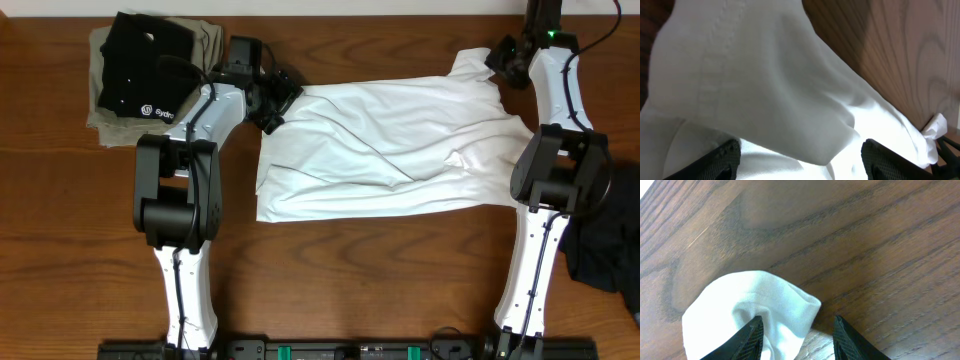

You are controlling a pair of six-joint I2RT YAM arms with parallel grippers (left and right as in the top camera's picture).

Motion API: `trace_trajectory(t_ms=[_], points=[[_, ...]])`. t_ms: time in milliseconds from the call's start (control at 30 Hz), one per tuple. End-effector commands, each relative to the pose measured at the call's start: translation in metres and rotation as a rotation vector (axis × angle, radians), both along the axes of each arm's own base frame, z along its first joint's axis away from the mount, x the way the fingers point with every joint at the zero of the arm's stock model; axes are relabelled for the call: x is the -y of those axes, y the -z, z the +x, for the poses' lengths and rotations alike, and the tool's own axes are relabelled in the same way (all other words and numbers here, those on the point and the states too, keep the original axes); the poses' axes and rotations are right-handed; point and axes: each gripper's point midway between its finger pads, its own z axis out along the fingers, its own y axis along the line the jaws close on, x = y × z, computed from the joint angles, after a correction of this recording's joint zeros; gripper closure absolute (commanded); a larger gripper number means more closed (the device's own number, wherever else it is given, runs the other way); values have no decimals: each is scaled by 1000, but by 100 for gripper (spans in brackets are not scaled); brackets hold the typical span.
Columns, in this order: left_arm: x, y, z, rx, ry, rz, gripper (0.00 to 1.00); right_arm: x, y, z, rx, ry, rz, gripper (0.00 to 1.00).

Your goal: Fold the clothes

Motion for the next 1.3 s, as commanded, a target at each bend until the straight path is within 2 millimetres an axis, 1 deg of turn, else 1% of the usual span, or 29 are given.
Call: trace_trajectory(t_ms=[0,100,167,267,367,467,600,633,667,700,800,833,900,1000,1100,1267], points=[[-5,6,-3,-18,-4,17,20,-25,46,-22,-122,-35,43,56],[-5,6,-3,-18,-4,17,20,-20,47,-25,-139,-20,4,57],[-5,6,-3,-18,-4,17,20,-19,48,-26,-144,-18,-6,62],[-5,6,-3,-17,-4,17,20,-19,49,-27,-147,-19,-5,75],[-5,6,-3,-18,-4,17,20,-20,50,-27,-150,-20,-5,85],[-5,6,-3,-18,-4,17,20,-20,49,-26,-142,-20,-6,99],[-6,6,-4,-18,-3,18,21,-17,48,-24,-135,-16,-6,99],[-5,6,-3,-10,12,23,27,-16,47,-24,-131,-15,-3,99],[-5,5,-3,2,32,28,38,-16,45,-22,-123,-17,9,99],[-5,5,-3,13,51,36,52,-16,41,-21,-114,-19,22,99],[-1,3,-4,34,100,31,79,-11,28,-17,-84,-18,55,99],[-1,3,-5,34,103,29,86,-8,22,-16,-76,-14,61,99],[2,1,-5,38,115,16,94,-3,10,-15,-59,-8,69,99],[2,0,-5,39,116,15,94,-1,-8,-13,-26,-35,72,99],[2,-1,-5,42,115,15,94,-4,-20,-13,-10,-64,72,99],[-2,-3,-3,45,107,14,94,-5,-29,-14,-7,-72,72,99]])
